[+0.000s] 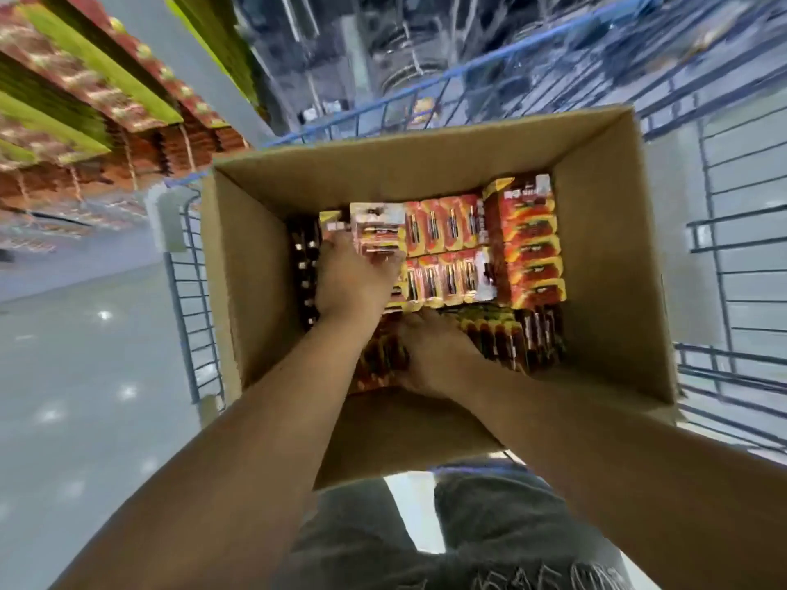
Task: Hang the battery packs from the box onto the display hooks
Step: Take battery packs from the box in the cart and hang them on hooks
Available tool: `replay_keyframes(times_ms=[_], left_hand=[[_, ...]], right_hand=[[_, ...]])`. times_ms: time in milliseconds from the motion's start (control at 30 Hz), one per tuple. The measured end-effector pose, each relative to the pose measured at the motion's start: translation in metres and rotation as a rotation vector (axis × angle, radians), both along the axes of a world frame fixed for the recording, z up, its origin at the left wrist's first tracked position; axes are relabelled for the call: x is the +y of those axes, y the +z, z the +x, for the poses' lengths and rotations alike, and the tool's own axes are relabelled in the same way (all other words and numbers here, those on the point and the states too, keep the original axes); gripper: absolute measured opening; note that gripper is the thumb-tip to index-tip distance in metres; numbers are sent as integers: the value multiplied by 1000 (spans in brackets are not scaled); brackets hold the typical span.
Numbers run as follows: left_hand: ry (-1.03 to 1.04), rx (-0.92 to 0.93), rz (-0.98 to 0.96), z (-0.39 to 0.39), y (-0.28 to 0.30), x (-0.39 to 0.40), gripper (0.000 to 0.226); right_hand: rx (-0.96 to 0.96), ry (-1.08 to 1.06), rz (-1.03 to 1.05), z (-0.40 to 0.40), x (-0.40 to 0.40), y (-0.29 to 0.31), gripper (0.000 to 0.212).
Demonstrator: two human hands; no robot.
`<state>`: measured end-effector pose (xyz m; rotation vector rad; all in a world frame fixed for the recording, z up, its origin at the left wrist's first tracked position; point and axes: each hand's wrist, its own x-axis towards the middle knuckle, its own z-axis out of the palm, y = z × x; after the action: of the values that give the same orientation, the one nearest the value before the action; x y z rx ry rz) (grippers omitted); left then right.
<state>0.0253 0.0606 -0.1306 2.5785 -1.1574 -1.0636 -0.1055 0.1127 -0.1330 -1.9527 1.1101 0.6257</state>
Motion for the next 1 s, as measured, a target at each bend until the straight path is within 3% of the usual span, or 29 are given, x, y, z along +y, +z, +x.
replay_keyframes(times_ms=[100, 200, 433, 567, 667, 800, 900, 933, 1000], left_hand=[[-104, -180, 54, -8, -11, -10, 94], [-113, -217, 35, -6, -24, -15, 90], [-13, 23, 8, 14, -21, -14, 52], [117, 216, -1, 18, -20, -10, 41], [213, 330, -26, 21, -18, -9, 39], [269, 502, -60, 22, -3, -7, 36], [256, 569, -106, 26, 23, -5, 40], [242, 586, -126, 27, 35, -6, 40], [210, 604, -160, 30, 62, -5, 39]], right_hand=[[79, 71, -44, 6, 2, -11, 73], [81, 74, -95, 8, 4, -15, 65], [105, 160, -157, 19, 1, -10, 49], [63, 231, 62, 43, 7, -12, 32], [25, 231, 158, 44, 4, -19, 33], [-94, -27, 281, 25, -8, -5, 42], [-199, -270, 367, -9, -20, 20, 5], [-224, -343, 405, -22, -25, 32, 12], [-267, -538, 492, -49, -32, 54, 4]])
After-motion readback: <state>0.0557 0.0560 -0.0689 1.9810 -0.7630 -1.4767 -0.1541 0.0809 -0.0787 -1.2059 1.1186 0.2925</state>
